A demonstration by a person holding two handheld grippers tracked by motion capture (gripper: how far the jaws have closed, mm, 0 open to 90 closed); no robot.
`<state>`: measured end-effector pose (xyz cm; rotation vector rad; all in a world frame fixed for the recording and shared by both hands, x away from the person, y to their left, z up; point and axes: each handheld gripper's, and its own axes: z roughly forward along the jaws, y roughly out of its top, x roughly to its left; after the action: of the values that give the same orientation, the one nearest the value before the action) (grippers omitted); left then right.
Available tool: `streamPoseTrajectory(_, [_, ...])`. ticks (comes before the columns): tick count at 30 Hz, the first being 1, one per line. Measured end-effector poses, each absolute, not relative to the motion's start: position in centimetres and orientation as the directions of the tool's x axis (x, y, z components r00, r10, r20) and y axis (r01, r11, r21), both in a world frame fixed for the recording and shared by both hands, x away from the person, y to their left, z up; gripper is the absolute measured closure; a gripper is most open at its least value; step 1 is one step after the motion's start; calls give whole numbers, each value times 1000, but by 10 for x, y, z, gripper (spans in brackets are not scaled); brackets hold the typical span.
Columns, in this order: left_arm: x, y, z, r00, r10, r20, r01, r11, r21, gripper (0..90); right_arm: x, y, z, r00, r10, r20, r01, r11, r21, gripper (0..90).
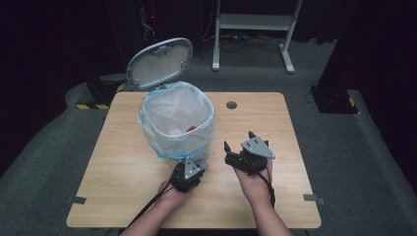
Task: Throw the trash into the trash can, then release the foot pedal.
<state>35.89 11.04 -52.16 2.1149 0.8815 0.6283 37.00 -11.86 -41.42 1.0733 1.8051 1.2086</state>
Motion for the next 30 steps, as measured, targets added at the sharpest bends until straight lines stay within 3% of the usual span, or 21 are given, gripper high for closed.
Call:
streamPoseTrajectory(4, [359,112,-521,644,752,144,385,-480,788,697,367,-127,-437,-385,916,-116,301,243,922,140])
streamPoseTrajectory(10, [358,119,-519,670,738,83,383,-439,813,611,363,-139,-461,-373,921,-110,349,249,904,140])
streamPoseTrajectory(18, [344,127,-510,665,742,84,332,-395,857,586,360,-146,-474,-363,926,-108,365,247,898,140])
streamPoseTrajectory(30, [324,170,-511,622,778,86,361,-383,850,468,361,-162,-488,-328,941,-83,420,224,880,138])
